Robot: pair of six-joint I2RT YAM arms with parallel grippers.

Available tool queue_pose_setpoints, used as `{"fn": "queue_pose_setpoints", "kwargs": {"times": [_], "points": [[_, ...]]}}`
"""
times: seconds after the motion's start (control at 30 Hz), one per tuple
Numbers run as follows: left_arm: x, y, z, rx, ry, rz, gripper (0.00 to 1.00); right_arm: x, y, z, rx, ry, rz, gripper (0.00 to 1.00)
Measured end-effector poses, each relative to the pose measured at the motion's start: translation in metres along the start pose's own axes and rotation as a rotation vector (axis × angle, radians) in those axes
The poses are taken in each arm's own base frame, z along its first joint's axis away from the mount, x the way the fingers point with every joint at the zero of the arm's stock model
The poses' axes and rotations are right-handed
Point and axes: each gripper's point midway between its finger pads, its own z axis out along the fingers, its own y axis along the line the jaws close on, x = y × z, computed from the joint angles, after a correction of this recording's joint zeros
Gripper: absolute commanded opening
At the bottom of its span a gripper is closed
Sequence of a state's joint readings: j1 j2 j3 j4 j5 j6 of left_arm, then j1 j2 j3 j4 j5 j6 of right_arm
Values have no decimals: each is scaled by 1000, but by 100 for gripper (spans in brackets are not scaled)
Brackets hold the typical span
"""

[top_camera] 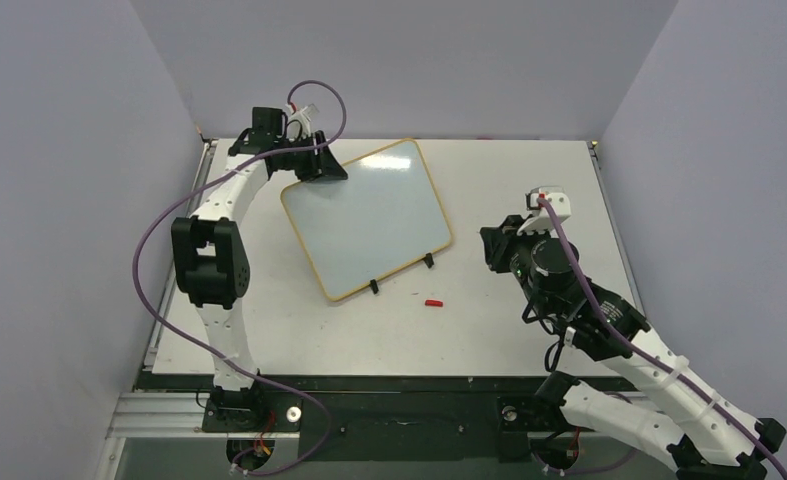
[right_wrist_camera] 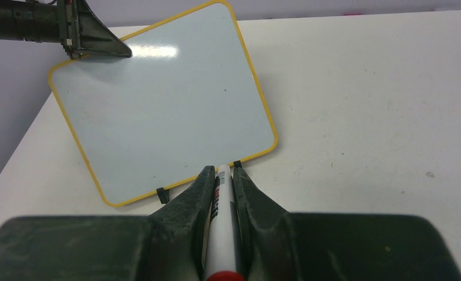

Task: Write a sentence on the whiteboard

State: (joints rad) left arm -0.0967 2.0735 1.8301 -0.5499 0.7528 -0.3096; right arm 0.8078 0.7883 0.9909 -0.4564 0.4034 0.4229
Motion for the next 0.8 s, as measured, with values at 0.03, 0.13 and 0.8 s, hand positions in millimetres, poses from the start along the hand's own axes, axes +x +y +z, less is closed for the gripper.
{"fn": "queue_pose_setpoints", "kwargs": {"times": [0.03,0.13,0.8], "points": [[-2,-2,-1,-13,-8,9,0,-2,0,-1,-3,-6,3,0],[-8,-8,-6,-62,-42,37,0,-6,4,0,-18,-23,14,0],[-14,-16,-13,-121,-77,131,50,26,43,49,-106,72,-44,0]]}}
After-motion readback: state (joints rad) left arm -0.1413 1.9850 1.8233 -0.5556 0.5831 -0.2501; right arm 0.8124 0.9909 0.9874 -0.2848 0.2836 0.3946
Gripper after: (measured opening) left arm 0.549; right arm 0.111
